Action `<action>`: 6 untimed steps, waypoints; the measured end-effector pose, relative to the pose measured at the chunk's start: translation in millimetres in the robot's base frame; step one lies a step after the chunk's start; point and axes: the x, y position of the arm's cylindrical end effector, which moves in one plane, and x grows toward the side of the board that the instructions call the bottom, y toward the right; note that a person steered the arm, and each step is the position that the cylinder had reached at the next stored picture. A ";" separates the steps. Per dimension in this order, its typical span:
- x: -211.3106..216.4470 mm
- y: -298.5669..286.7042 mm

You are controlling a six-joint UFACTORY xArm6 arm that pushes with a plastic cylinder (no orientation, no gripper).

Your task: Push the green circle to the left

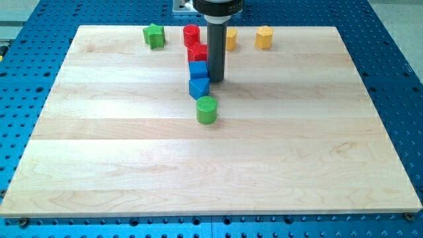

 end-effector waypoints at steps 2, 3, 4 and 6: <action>54.3 35.6; 82.6 41.4; 86.8 25.2; 86.8 5.0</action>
